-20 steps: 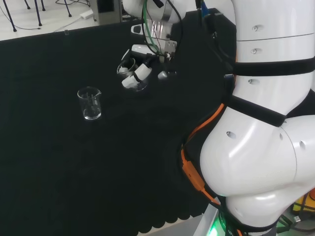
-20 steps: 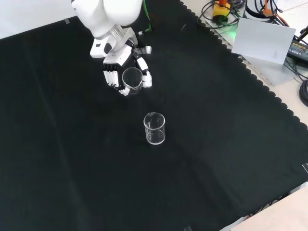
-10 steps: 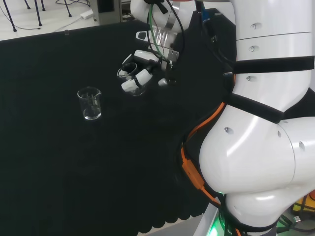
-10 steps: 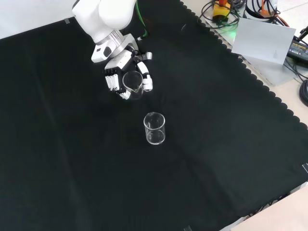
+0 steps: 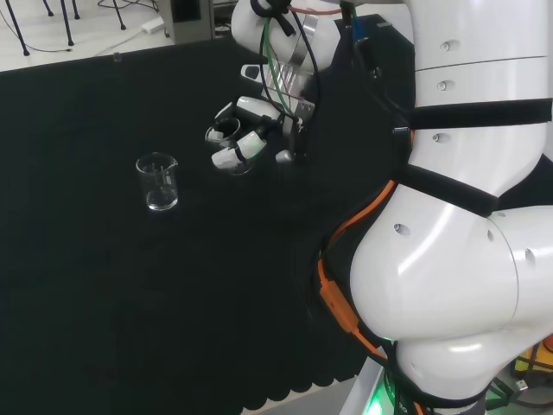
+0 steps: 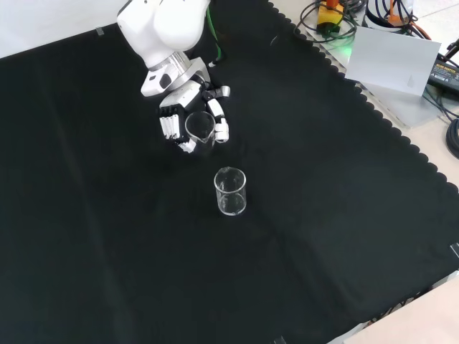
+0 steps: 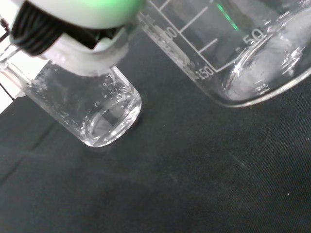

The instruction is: Place the beaker back on the table.

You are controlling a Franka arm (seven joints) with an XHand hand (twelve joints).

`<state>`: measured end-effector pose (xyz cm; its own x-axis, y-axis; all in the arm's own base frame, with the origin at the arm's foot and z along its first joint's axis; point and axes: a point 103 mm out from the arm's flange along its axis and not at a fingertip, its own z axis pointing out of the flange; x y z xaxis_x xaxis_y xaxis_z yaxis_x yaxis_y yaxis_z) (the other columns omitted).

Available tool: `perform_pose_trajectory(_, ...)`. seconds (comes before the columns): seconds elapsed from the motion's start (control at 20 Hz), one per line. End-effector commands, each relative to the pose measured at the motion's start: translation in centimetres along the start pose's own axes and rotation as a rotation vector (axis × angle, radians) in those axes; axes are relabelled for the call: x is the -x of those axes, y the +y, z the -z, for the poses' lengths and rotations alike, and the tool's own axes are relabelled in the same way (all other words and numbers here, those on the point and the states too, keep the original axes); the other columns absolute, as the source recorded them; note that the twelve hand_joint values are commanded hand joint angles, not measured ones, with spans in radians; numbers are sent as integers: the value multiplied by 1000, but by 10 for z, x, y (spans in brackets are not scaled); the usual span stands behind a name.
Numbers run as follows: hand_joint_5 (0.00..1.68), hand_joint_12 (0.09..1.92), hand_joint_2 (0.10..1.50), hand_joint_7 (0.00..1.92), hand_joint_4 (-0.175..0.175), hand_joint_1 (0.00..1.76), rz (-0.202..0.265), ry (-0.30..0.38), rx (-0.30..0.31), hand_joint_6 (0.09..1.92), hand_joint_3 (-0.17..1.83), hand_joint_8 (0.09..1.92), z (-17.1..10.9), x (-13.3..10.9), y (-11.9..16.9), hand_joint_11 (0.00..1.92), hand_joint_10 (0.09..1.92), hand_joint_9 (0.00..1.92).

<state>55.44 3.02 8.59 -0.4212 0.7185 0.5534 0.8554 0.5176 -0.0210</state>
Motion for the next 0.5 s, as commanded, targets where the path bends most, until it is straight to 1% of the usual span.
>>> perform_pose_trajectory(0.05,1070,926,661,1134,-175,1286,7,0,16,1058,805,1028,-15,3,4,1081,928,1282)
perform_pose_trajectory(0.4,1098,935,683,1162,-175,1290,5,24,-9,977,728,940,-26,11,12,1050,846,1283)
perform_pose_trajectory(0.5,1101,936,685,1164,-175,1290,4,27,1,970,722,932,-28,14,13,1048,837,1282)
